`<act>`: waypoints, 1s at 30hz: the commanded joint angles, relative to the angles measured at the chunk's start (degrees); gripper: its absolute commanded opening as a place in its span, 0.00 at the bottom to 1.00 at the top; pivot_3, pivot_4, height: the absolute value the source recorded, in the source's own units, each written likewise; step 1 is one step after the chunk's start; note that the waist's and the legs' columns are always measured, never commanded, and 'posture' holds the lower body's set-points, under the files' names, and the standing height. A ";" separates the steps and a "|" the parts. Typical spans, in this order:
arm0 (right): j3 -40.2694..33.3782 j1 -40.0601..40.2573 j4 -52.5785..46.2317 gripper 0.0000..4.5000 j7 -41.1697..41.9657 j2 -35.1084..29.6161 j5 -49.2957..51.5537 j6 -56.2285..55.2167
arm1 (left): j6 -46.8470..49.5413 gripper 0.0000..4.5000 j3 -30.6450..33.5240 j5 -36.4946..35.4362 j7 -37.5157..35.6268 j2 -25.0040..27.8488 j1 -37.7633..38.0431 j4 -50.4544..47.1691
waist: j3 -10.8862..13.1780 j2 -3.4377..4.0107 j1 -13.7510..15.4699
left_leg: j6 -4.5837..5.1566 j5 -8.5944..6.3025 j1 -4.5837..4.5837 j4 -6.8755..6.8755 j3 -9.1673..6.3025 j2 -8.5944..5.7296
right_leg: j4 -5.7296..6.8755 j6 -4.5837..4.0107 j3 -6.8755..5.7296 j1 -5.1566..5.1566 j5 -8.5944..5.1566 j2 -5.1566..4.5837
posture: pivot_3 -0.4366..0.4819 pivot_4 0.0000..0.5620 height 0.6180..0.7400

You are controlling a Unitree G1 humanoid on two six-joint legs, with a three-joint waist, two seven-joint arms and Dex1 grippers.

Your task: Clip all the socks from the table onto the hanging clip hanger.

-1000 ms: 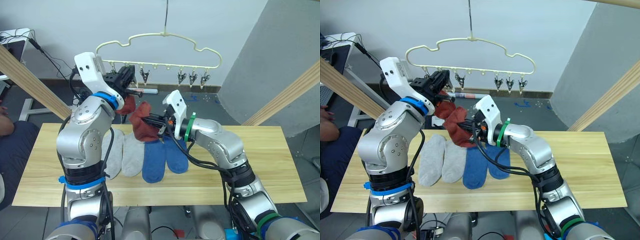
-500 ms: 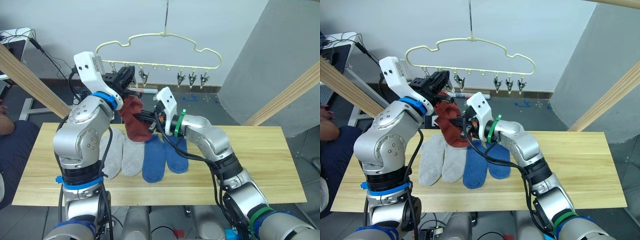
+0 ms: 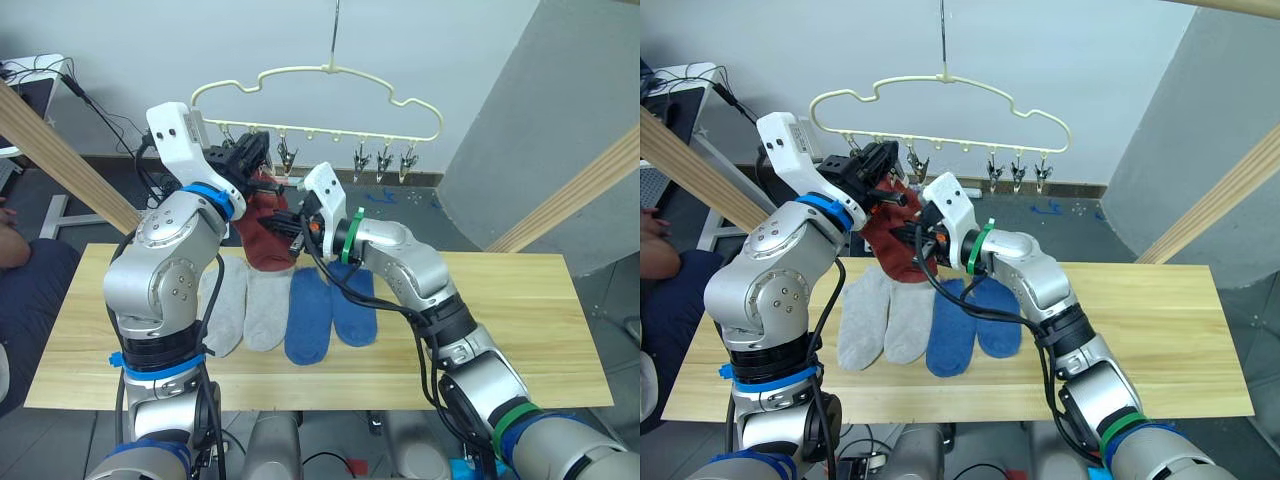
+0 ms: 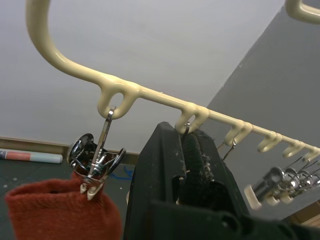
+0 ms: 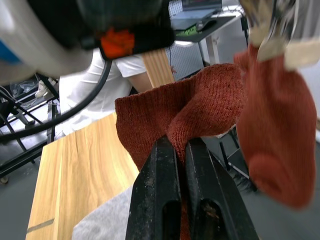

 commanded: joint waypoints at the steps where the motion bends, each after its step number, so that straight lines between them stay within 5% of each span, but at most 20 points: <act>1: -1.70 -2.78 1.55 0.01 0.16 1.02 -0.36 -2.82 | -0.80 0.03 -0.17 -0.85 -0.22 0.61 -1.08 -4.08 | 0.00 0.00 0.19 | -0.01 0.02 0.00 0.00 -0.01 0.00 | 0.00 -0.02 -0.03 -0.01 0.01 0.00 | 0.41 0.50 1.00; 30: -6.30 -10.21 11.21 0.01 -0.42 3.23 -1.58 -8.58 | -1.48 0.03 -1.17 -0.33 -0.27 0.84 0.22 -3.92 | 0.00 0.01 0.54 | -0.07 0.09 -0.03 0.00 -0.10 0.01 | 0.03 -0.07 -0.16 0.00 0.04 -0.01 | 0.40 0.50 1.00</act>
